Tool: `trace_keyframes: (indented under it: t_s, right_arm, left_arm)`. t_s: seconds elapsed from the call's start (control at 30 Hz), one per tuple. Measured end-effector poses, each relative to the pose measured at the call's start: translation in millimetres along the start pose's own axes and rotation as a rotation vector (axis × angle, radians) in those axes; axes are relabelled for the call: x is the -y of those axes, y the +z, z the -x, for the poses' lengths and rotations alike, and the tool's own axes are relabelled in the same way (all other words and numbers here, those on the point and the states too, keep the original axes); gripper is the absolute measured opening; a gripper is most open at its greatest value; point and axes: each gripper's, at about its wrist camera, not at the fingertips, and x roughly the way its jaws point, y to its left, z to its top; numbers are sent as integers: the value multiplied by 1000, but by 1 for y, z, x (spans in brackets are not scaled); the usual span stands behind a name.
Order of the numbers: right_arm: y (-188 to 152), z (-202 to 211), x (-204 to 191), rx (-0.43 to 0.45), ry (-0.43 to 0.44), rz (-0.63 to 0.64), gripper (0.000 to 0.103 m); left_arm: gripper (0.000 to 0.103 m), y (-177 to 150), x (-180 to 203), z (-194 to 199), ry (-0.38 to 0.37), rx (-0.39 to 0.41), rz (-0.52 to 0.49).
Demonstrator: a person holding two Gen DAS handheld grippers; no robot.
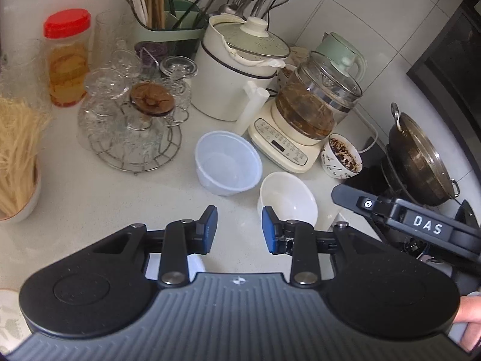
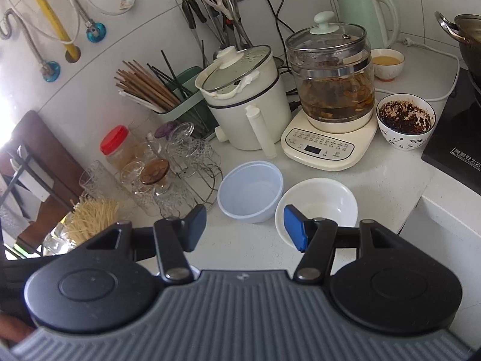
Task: Organize plates and bowls
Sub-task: 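Move both grippers to the pale blue plastic bowl by the rice cooker, then close both grippers on the rim of the pale blue bowl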
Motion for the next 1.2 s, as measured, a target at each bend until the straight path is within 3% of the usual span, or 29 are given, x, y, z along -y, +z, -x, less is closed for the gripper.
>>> trace_keyframes:
  t_s: [0.53, 0.83, 1.1, 1.2]
  right_arm:
    - [52, -73, 33, -89, -21, 35, 61]
    - [73, -129, 41, -164, 8, 44, 59]
    - [70, -178, 41, -273, 24, 57, 41]
    - [67, -192, 44, -305, 30, 52, 41]
  left_arm:
    - [51, 40, -25, -81, 81, -39, 156]
    - [51, 49, -46, -121, 100, -58, 262]
    - [48, 51, -55, -150, 90, -86, 305]
    - [34, 54, -54, -159, 106, -105, 302]
